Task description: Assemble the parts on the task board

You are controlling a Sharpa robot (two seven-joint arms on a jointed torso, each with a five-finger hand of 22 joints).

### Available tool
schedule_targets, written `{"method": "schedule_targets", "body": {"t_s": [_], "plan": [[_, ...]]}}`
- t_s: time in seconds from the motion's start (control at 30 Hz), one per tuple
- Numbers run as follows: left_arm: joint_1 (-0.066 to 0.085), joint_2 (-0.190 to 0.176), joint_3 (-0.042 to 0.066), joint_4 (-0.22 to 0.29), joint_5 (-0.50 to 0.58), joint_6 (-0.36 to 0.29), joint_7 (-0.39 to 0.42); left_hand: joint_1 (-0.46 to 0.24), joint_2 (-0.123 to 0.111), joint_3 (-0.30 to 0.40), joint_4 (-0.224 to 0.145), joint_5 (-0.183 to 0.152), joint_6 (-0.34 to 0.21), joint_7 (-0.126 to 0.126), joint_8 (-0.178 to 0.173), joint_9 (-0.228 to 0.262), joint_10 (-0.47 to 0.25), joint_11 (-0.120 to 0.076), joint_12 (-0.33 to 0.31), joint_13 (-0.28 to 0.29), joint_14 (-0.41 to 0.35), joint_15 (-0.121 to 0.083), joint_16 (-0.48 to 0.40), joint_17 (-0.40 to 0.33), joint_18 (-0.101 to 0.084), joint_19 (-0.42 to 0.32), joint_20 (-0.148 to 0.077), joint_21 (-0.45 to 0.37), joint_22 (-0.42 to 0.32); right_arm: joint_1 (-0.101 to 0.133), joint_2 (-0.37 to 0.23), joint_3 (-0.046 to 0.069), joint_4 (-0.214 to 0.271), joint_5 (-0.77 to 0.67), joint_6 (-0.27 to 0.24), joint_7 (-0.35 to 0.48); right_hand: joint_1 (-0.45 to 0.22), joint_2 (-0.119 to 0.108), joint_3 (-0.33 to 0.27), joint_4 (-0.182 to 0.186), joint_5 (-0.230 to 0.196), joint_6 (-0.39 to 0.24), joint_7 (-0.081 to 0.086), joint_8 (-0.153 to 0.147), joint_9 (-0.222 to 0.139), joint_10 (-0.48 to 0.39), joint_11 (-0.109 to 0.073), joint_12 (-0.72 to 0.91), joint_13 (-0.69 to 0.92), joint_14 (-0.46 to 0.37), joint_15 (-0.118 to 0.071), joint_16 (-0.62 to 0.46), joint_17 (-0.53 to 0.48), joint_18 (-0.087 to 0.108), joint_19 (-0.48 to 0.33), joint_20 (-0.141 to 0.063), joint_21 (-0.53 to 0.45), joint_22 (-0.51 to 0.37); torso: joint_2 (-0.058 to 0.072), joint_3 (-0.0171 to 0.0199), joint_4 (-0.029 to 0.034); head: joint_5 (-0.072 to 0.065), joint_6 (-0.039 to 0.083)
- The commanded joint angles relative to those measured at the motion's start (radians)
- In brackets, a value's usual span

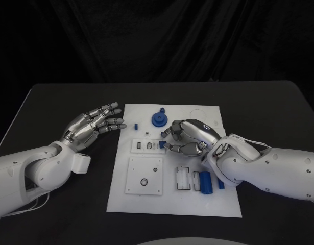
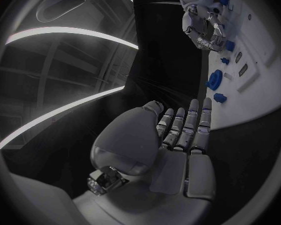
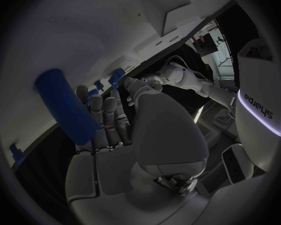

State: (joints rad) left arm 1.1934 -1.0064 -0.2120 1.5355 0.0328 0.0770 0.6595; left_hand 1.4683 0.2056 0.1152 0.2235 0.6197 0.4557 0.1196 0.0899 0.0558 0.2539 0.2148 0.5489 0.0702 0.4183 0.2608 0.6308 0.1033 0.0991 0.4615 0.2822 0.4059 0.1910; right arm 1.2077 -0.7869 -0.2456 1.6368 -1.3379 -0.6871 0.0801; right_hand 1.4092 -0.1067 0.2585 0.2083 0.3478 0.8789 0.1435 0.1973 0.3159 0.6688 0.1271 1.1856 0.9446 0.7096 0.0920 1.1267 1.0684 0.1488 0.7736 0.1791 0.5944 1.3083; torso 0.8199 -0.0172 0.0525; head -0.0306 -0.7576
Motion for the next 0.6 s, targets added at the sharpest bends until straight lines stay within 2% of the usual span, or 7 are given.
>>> {"method": "schedule_targets", "body": {"t_s": [0.03, 0.4, 0.6], "plan": [[-0.002, 0.002, 0.001, 0.001, 0.000, 0.013, 0.008, -0.002, -0.004, 0.006, 0.000, 0.003, -0.010, 0.000, -0.002, -0.002, 0.000, 0.005, 0.005, -0.001, -0.009, -0.001, 0.005, -0.001, -0.005, -0.005, 0.000, 0.007, 0.001, -0.003, 0.004, 0.000, -0.003, 0.007, 0.051, -0.042, -0.006, -0.005, -0.003, 0.000, -0.006, -0.005, 0.003, -0.007, -0.002, -0.031, 0.005, -0.009, -0.014, -0.031, 0.005, -0.005, -0.015, 0.001, -0.009, 0.002, -0.007, 0.022, 0.000, -0.0004, 0.0009, -0.002, 0.000], [-0.003, 0.004, 0.001, 0.000, 0.000, 0.013, 0.008, -0.002, -0.004, 0.006, 0.000, 0.003, -0.010, 0.000, -0.002, -0.002, 0.000, 0.005, 0.005, -0.001, -0.009, -0.001, 0.005, -0.001, -0.005, -0.005, 0.000, 0.007, 0.001, -0.003, 0.021, 0.000, -0.026, 0.007, 0.093, -0.085, -0.002, -0.002, -0.002, -0.006, -0.007, -0.004, 0.003, -0.010, -0.003, -0.064, 0.012, -0.010, -0.026, -0.050, 0.012, 0.006, -0.023, 0.001, -0.020, 0.007, -0.013, 0.023, 0.000, -0.0016, -0.0012, -0.001, -0.004], [-0.003, 0.004, 0.001, -0.001, 0.000, 0.014, 0.007, -0.002, -0.004, 0.006, 0.000, 0.003, -0.010, 0.000, -0.002, -0.002, 0.000, 0.005, 0.005, -0.001, -0.009, -0.001, 0.005, -0.001, -0.005, -0.005, 0.000, 0.007, 0.001, -0.003, 0.022, 0.000, -0.030, 0.007, 0.110, -0.101, 0.003, 0.000, -0.001, -0.011, -0.006, -0.001, 0.003, -0.010, -0.002, -0.071, 0.013, -0.008, -0.029, -0.056, 0.014, 0.012, -0.026, 0.001, -0.022, 0.009, -0.014, 0.023, -0.001, -0.0015, 0.0000, -0.002, -0.005]]}}
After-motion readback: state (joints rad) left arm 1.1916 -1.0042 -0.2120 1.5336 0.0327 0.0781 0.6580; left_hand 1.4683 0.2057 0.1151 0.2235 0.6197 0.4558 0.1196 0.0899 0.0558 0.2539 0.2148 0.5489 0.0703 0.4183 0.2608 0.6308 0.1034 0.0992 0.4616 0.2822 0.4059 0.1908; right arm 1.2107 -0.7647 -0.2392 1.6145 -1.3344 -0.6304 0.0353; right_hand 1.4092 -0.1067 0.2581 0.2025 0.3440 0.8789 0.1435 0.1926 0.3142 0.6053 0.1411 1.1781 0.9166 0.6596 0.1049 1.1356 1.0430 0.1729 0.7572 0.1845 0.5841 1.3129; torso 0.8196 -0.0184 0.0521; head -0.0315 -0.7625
